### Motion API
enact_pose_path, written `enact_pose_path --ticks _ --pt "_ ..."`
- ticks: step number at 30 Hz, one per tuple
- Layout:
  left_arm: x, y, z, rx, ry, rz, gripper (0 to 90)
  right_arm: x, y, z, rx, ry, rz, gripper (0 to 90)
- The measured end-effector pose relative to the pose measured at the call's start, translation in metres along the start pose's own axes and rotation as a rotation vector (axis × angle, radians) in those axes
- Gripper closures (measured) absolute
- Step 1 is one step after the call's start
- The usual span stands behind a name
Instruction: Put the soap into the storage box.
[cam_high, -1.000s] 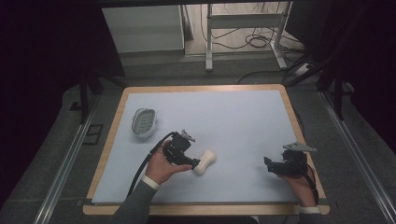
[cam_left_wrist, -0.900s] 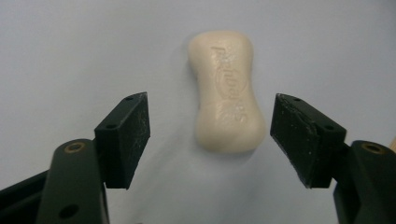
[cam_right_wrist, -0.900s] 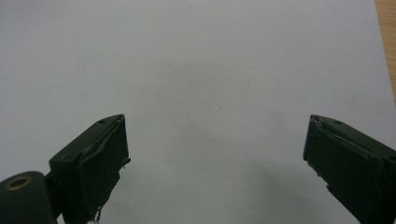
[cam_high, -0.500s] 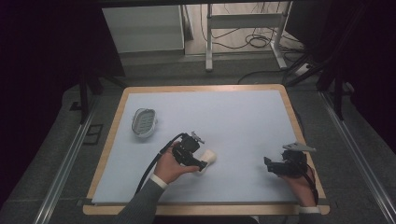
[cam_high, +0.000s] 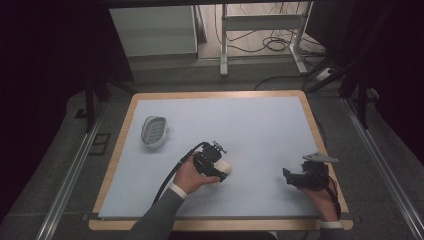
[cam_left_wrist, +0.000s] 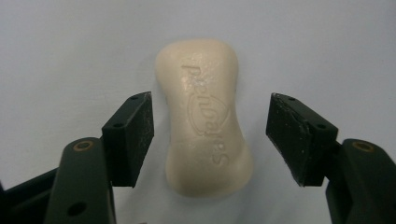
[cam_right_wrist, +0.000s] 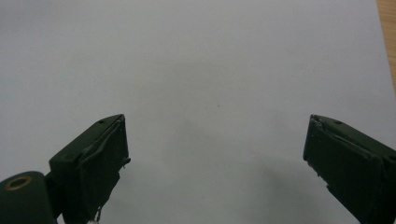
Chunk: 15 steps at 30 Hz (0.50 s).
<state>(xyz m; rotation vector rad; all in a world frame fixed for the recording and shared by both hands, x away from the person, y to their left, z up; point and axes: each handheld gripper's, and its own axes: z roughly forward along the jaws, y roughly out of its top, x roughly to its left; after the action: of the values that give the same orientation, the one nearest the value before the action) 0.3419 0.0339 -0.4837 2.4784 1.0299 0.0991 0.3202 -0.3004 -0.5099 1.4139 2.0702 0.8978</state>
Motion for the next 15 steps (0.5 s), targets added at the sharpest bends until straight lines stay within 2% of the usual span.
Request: enact_pose_path --ticks 9,15 --pt "0.002 0.001 0.013 0.033 0.001 -0.028 36.2 0.000 -0.001 0.001 0.001 0.000 -0.003 6.6" --pt "0.000 -0.001 0.019 0.055 0.007 -0.026 39.8 0.000 -0.001 0.002 0.006 -0.007 -0.012 6.6"
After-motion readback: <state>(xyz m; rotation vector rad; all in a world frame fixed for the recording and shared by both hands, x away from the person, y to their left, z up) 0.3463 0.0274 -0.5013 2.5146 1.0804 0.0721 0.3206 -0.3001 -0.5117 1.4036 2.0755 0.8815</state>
